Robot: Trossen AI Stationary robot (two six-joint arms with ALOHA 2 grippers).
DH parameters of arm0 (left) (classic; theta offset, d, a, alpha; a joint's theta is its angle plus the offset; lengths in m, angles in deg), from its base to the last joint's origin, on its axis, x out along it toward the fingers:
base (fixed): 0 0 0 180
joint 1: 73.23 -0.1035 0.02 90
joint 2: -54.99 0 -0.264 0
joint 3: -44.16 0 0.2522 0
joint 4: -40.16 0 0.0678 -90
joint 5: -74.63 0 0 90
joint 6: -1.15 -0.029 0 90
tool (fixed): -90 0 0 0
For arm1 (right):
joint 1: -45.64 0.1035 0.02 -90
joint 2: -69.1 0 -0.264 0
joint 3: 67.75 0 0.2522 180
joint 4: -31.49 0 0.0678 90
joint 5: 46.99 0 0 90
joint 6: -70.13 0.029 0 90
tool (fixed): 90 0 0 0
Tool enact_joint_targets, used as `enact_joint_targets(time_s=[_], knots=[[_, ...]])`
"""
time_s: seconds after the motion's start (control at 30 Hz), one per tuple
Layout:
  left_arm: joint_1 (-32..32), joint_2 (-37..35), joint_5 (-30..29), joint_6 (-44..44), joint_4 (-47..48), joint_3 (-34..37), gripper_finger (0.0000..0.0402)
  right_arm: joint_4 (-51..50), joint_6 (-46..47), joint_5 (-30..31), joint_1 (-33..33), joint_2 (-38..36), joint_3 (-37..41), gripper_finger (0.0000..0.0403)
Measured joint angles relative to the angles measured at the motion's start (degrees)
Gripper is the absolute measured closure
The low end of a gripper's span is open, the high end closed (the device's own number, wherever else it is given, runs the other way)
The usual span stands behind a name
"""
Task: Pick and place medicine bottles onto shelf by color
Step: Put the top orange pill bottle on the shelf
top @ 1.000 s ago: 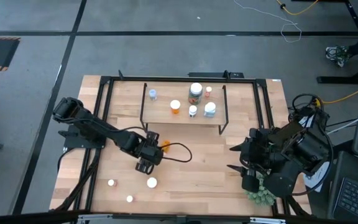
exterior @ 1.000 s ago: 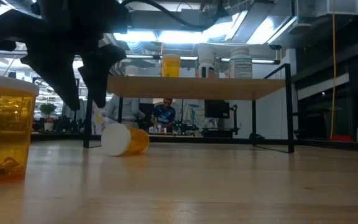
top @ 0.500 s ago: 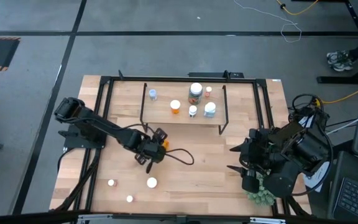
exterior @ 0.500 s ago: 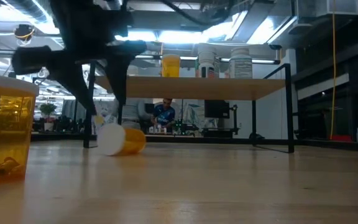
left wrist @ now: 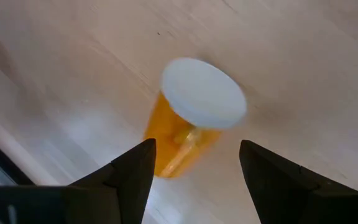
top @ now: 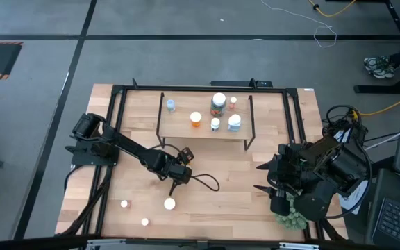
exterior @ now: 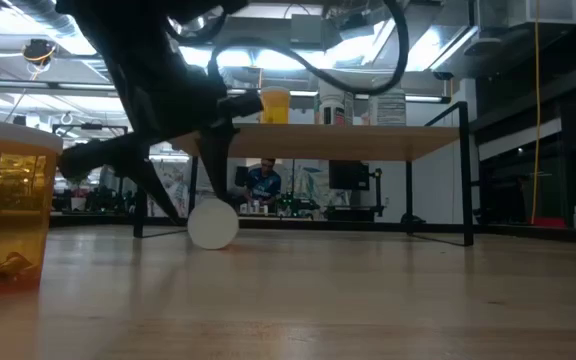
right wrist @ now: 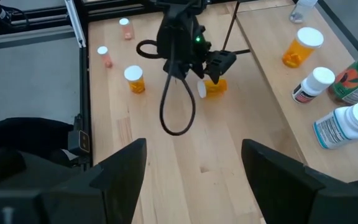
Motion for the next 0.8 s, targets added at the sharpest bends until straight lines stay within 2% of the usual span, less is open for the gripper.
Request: enact_joint_targets(time_s=[0.23, 0.53, 0.67, 0.8], knots=[[0.03, -0.15, 0.33, -5.17, -6.19, -0.04, 0.0173, 0.00, 0.05, 0.00, 0.00, 0.00, 0.00, 0.0138], [-4.54, 1.49, 2.04, -10.89, -7.98, 0.00, 0.0173, 0.00, -0.01, -0.04, 0.00, 0.00, 0.00, 0.0138], [-5.97, 1.46, 4.36, -10.16, -9.91, -0.04, 0.0173, 0.00, -0.04, -0.04, 0.00, 0.00, 0.00, 0.0138], [-6.80, 1.46, 9.31, -6.78, -9.89, -0.04, 0.0173, 0.00, -0.08, -0.07, 0.00, 0.00, 0.00, 0.0138]])
